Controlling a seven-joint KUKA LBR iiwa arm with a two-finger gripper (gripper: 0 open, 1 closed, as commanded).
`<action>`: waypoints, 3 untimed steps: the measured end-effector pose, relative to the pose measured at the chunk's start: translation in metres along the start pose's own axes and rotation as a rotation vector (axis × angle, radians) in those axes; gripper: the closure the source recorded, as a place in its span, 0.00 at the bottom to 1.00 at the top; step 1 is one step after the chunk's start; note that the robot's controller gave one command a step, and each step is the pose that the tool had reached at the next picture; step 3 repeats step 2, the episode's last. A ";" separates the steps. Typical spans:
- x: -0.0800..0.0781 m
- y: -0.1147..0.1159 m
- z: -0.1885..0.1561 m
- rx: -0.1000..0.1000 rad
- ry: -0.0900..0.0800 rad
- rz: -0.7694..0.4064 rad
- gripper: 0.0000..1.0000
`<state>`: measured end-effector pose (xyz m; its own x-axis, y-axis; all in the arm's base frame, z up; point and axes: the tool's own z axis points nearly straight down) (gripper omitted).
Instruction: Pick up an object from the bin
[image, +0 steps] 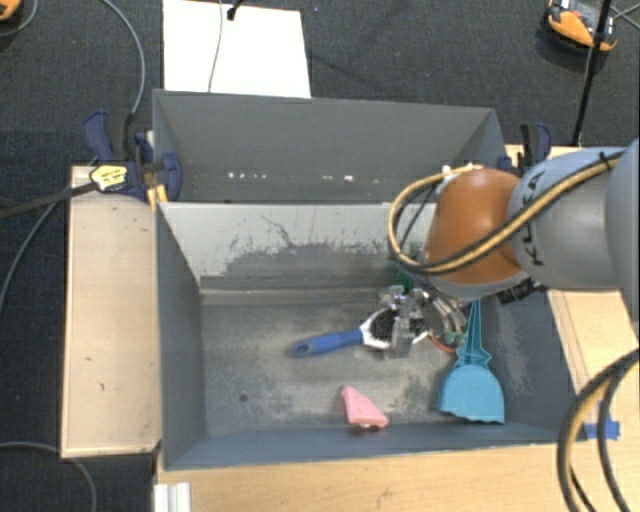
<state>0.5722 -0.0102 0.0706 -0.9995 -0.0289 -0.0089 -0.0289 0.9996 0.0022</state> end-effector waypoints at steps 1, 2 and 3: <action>0.000 0.000 0.000 0.000 0.000 0.001 1.00; 0.005 -0.007 -0.130 0.000 -0.002 -0.071 1.00; 0.005 -0.007 -0.130 0.000 -0.002 -0.071 1.00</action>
Offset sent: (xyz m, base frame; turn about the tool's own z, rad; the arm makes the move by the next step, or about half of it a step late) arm -0.0060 -0.0069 0.1295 -0.0732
